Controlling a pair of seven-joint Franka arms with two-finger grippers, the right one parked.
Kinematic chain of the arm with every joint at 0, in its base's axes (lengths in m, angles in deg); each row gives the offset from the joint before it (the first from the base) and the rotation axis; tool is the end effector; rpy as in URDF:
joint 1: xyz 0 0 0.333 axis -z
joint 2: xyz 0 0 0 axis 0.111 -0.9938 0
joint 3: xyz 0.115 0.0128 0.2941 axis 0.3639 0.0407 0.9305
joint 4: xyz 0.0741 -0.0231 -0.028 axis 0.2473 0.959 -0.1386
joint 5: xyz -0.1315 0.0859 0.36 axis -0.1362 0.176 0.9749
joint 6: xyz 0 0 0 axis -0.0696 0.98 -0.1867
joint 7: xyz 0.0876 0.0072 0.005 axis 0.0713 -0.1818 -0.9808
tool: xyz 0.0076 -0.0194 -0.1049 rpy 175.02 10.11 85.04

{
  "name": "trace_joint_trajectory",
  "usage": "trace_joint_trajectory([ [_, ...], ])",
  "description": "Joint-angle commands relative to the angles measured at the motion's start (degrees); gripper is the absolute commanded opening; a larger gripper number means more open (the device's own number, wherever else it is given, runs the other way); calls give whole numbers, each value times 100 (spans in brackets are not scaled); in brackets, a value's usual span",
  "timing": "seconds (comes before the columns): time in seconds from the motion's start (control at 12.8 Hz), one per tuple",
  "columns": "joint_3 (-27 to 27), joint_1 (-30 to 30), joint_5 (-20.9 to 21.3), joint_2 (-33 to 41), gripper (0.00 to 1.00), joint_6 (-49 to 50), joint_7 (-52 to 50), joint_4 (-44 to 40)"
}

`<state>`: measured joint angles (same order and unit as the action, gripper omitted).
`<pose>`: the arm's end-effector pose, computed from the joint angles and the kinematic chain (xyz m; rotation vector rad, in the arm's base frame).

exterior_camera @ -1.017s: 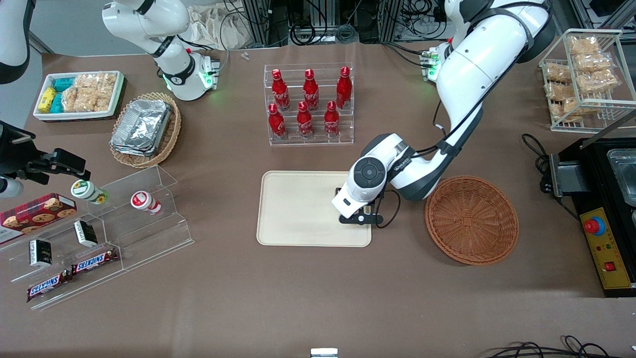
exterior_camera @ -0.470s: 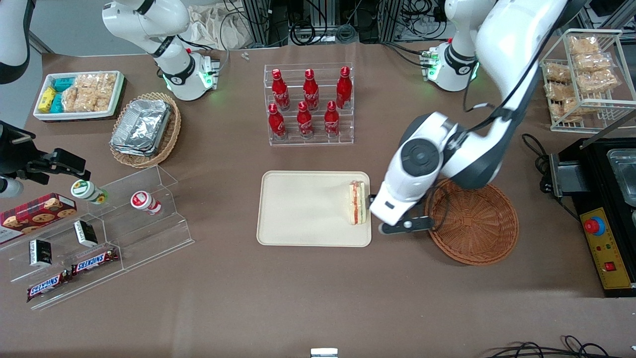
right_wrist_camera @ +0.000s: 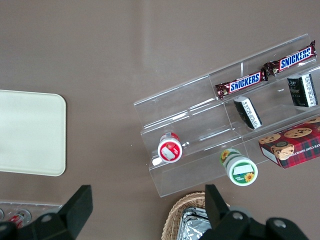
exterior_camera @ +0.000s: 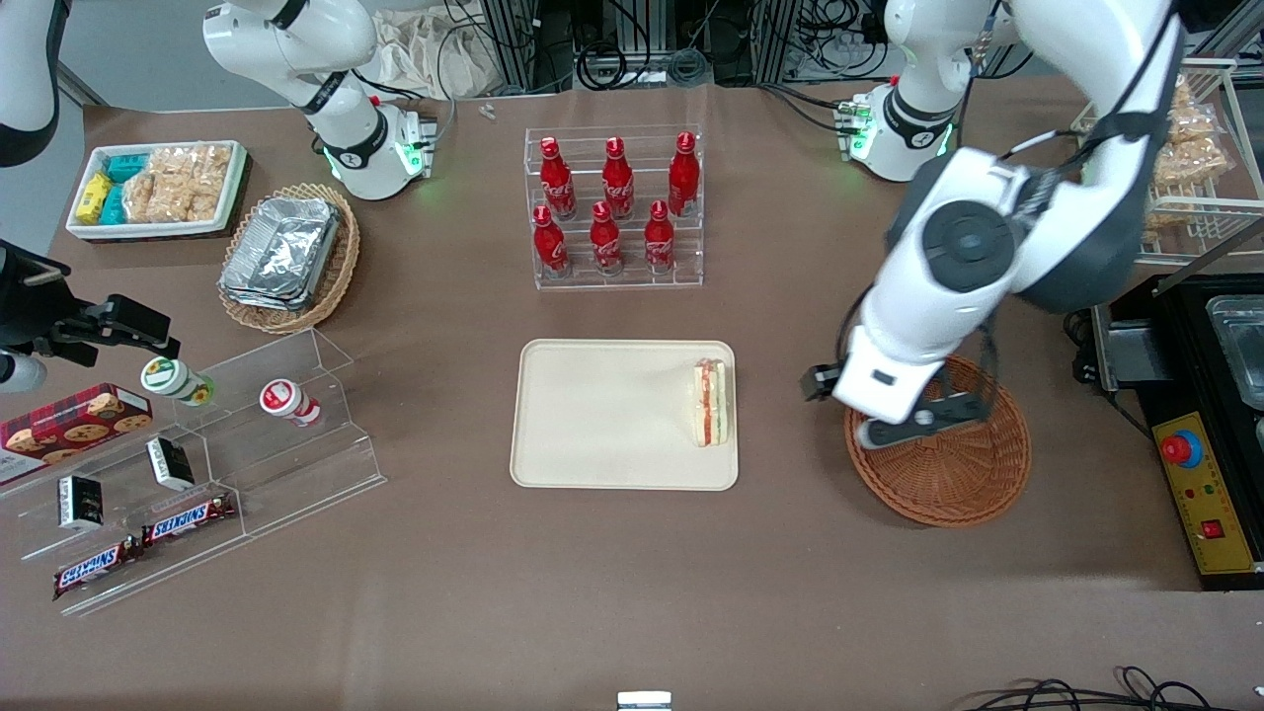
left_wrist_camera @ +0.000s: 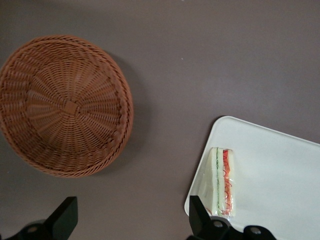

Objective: Place sandwich from basket to tray

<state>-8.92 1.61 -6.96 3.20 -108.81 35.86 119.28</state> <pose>0.6029 -0.2367 0.4856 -3.0846 -0.4662 -0.0367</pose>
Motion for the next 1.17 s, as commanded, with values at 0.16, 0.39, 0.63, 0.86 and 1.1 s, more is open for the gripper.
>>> trace_joint_trajectory([
  [0.16,-22,-814,-572,1281,100,3,901,1130],
  [0.39,-4,-1262,-897,1879,100,-50,1656,1702],
  [0.63,5,-1702,-1126,2345,100,-15,2649,2098],
  [0.86,5,-2010,-1223,2496,100,99,3362,2222],
  [1.1,5,-2239,-1223,2373,100,266,3829,2021],
])
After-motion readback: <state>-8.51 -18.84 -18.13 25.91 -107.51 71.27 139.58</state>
